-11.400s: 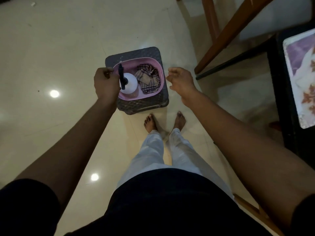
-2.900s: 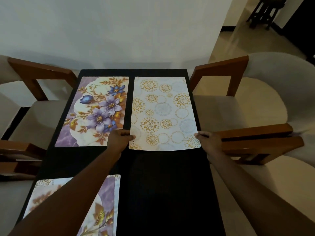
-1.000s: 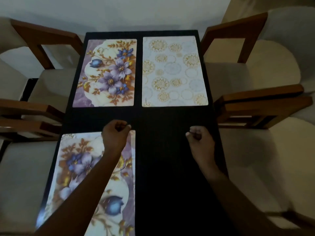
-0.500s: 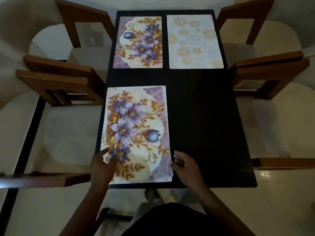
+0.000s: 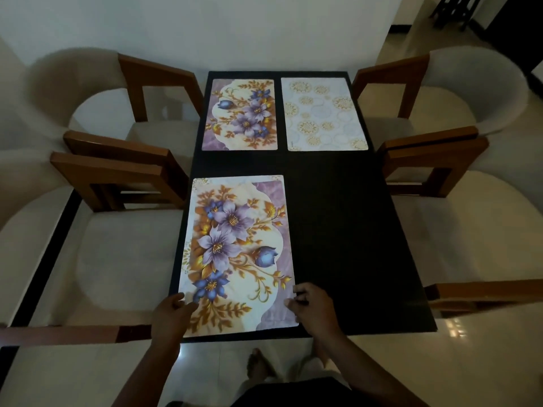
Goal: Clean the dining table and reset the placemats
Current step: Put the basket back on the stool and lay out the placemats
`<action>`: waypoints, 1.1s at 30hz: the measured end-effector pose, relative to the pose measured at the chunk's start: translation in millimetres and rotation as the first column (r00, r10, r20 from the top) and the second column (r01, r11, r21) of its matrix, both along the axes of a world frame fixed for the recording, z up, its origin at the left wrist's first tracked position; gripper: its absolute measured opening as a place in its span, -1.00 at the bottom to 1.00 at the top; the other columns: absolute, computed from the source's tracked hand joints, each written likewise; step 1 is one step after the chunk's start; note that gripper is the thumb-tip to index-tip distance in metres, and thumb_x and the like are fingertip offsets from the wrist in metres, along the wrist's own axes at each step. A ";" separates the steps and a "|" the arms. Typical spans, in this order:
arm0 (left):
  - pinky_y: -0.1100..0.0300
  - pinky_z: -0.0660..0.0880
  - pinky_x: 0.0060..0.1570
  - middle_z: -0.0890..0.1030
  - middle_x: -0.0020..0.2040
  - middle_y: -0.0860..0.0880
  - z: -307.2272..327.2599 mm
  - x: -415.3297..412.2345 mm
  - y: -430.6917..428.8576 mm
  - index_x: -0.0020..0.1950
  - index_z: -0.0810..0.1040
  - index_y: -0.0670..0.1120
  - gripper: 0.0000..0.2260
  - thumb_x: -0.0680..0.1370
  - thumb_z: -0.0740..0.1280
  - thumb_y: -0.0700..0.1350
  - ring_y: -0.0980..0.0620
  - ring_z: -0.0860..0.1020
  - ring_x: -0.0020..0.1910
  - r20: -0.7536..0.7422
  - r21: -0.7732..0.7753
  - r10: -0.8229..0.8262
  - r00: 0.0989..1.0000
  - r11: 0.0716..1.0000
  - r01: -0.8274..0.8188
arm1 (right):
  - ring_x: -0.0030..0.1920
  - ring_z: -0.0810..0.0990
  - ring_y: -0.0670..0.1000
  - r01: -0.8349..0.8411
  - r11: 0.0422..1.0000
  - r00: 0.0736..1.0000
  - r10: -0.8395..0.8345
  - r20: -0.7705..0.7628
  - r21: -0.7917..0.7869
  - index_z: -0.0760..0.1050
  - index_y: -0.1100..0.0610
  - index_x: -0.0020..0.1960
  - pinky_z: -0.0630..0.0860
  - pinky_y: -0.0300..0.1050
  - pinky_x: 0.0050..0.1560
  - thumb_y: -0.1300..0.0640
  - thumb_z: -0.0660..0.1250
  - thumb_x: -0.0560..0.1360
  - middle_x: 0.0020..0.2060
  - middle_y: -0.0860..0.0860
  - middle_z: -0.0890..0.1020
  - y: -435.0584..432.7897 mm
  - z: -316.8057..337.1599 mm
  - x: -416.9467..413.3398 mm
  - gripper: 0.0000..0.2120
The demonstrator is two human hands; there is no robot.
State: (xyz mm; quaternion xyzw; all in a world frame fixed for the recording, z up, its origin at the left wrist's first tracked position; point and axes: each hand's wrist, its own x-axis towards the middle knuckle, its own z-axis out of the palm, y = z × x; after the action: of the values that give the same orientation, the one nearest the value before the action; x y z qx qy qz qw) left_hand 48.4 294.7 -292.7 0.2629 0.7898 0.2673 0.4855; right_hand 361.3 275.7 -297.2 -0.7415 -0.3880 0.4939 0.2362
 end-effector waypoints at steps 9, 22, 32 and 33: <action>-0.01 0.58 0.04 0.73 -0.01 -0.19 16.1 42.3 8.2 0.14 0.71 -0.21 -0.88 0.62 0.45 -0.23 -0.20 0.67 0.00 0.039 0.057 -0.077 0.996 0.996 0.074 | -0.20 0.73 -0.06 0.157 0.980 0.973 -0.133 -0.187 0.122 0.69 0.09 0.04 0.61 -0.22 -0.24 0.36 0.44 0.57 -0.19 -0.02 0.77 3.5 35.3 81.2 -0.80; -0.10 0.66 -0.01 0.76 -0.09 -0.27 6.4 209.1 74.7 0.01 0.72 -0.21 -0.93 0.55 0.53 -0.28 -0.25 0.72 -0.11 0.237 0.027 -0.178 0.955 0.984 0.176 | -0.32 0.70 -0.09 0.303 0.952 0.920 -0.284 -0.269 0.033 0.69 0.15 0.08 0.59 -0.26 -0.31 0.37 0.39 0.60 -0.18 0.02 0.78 19.4 44.2 256.4 -0.82; -0.03 0.73 -0.08 0.76 -0.12 -0.26 -16.2 273.0 94.4 -0.02 0.70 -0.29 -0.91 0.51 0.54 -0.36 -0.25 0.77 -0.11 0.199 -0.054 -0.116 0.973 0.990 0.129 | -0.19 0.73 0.02 0.271 0.962 0.963 -0.270 0.016 -0.041 0.73 0.13 -0.06 0.66 -0.14 -0.22 0.16 0.55 0.52 -0.20 0.01 0.74 61.9 2.9 315.1 -0.96; 0.00 0.72 -0.11 0.77 -0.13 -0.25 -15.9 276.8 95.2 -0.03 0.70 -0.29 -0.92 0.51 0.54 -0.36 -0.23 0.77 -0.12 0.195 -0.056 -0.111 0.974 0.991 0.124 | -0.14 0.74 0.06 0.262 0.964 0.964 -0.260 0.056 -0.037 0.72 0.08 -0.11 0.70 -0.06 -0.11 0.13 0.56 0.51 -0.17 0.00 0.74 64.8 -0.5 316.8 -0.96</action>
State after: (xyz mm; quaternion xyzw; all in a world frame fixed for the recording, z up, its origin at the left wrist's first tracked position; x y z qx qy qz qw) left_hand 325.2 389.9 -308.7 0.2657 0.7311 0.2352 0.5828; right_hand 678.1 340.5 -297.8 -0.8034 -0.2816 0.4481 0.2729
